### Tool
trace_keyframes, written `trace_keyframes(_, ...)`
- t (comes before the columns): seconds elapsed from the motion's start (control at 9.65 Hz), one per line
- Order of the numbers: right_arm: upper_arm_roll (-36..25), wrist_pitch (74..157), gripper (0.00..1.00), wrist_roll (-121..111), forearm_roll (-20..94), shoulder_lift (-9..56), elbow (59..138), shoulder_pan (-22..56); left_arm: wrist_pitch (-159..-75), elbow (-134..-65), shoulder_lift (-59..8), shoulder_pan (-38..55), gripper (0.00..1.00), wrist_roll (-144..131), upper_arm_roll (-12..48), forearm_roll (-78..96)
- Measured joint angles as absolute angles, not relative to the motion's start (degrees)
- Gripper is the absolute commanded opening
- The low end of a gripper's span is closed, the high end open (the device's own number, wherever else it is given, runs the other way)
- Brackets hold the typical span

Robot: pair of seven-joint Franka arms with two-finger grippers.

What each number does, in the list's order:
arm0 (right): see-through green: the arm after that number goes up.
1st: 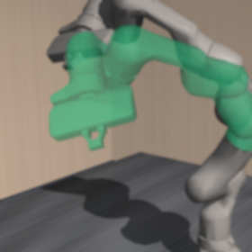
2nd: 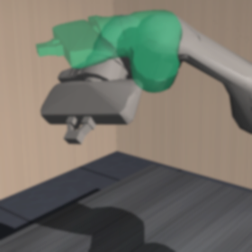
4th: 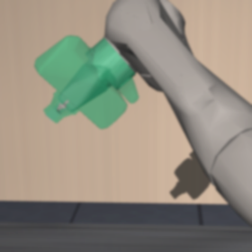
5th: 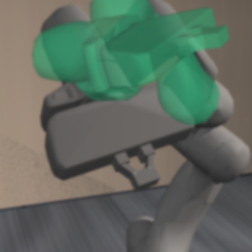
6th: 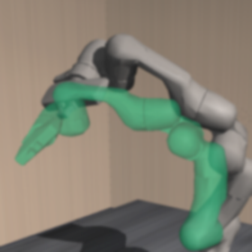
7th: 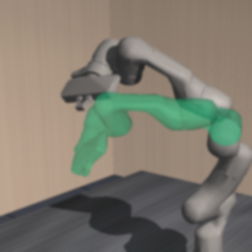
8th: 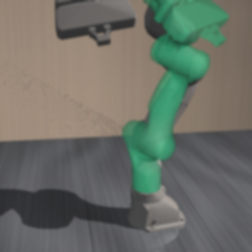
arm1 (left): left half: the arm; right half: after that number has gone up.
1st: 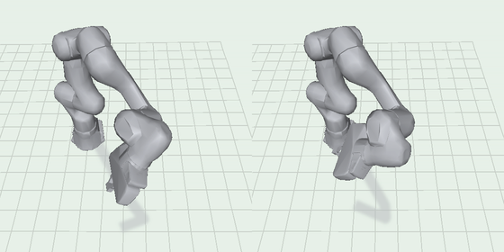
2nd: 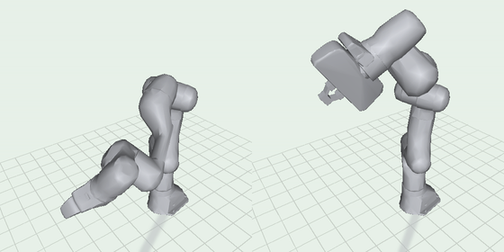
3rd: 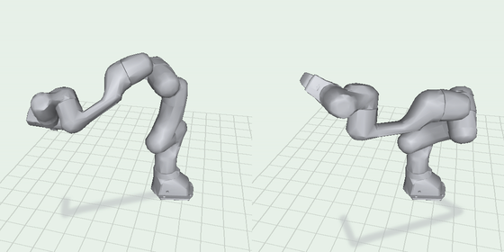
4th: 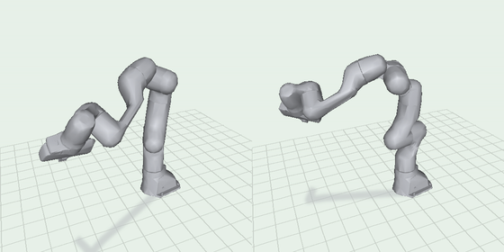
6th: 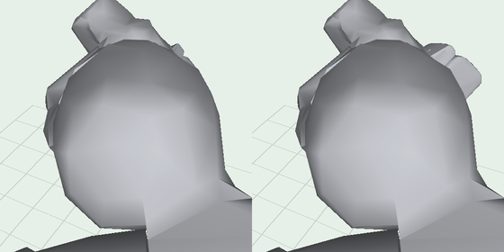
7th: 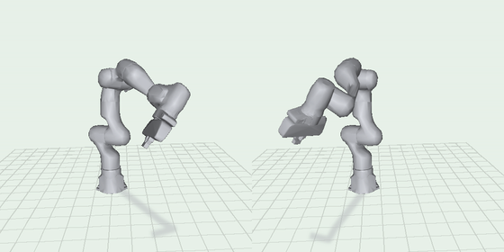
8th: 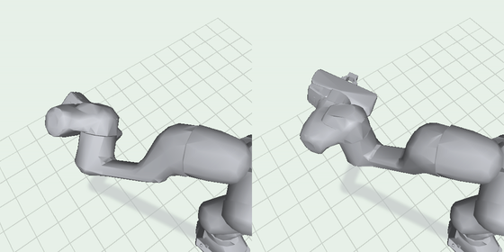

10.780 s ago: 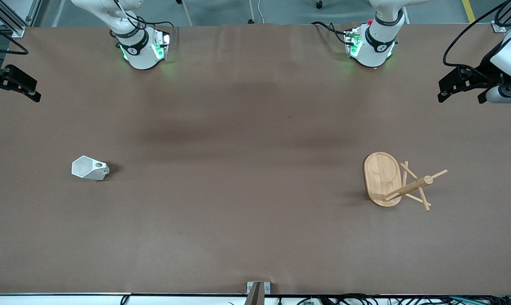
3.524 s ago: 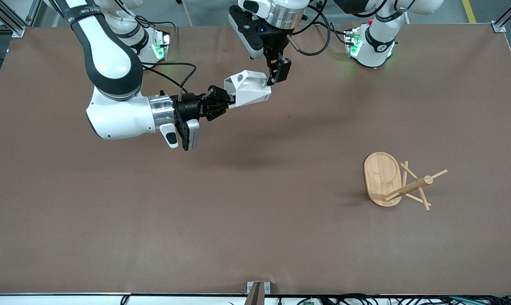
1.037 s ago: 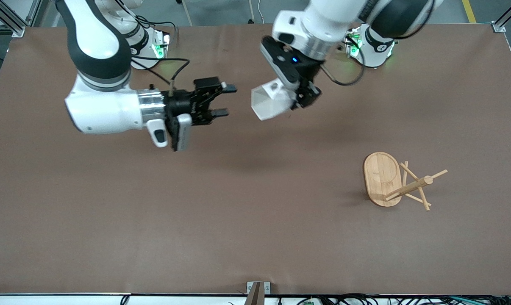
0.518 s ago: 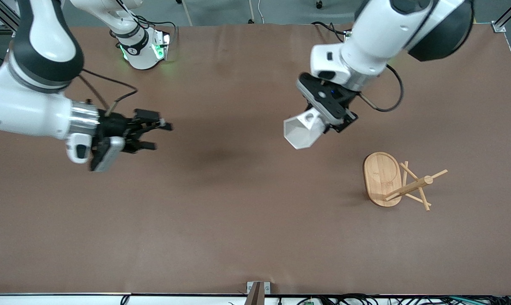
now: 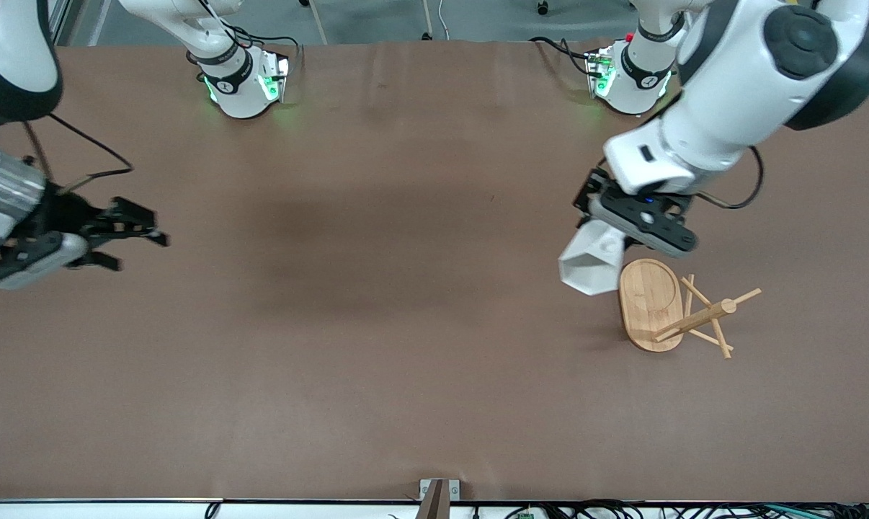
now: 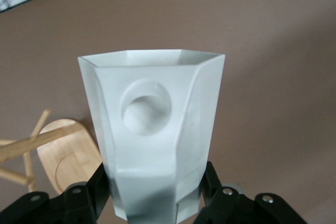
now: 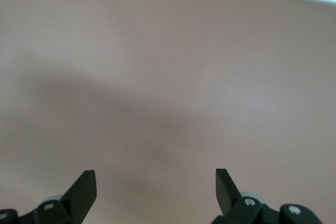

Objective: Hang cup on rack
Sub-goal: 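Carry the cup to the rack with the left gripper while the right gripper withdraws, then lower the cup handle hole onto a rack peg with the left gripper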

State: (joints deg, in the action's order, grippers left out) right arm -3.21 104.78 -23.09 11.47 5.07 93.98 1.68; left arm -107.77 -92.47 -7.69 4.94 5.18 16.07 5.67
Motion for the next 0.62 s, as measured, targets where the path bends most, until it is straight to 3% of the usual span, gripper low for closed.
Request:
trace_keyframes(0.41, -3.4, 94.7, 0.99, -22.2, 3.4, 4.7, 83.6, 0.4, -106.3, -97.6, -7.3, 1.3, 0.0, 4.3, 16.2, 7.9)
trace_keyframes(0.62, -2.1, 90.3, 0.99, -13.7, 1.4, 3.9, 82.0, -1.0, -107.8, -102.4, -6.1, 1.8, 0.0, 4.3, 16.5, 8.9)
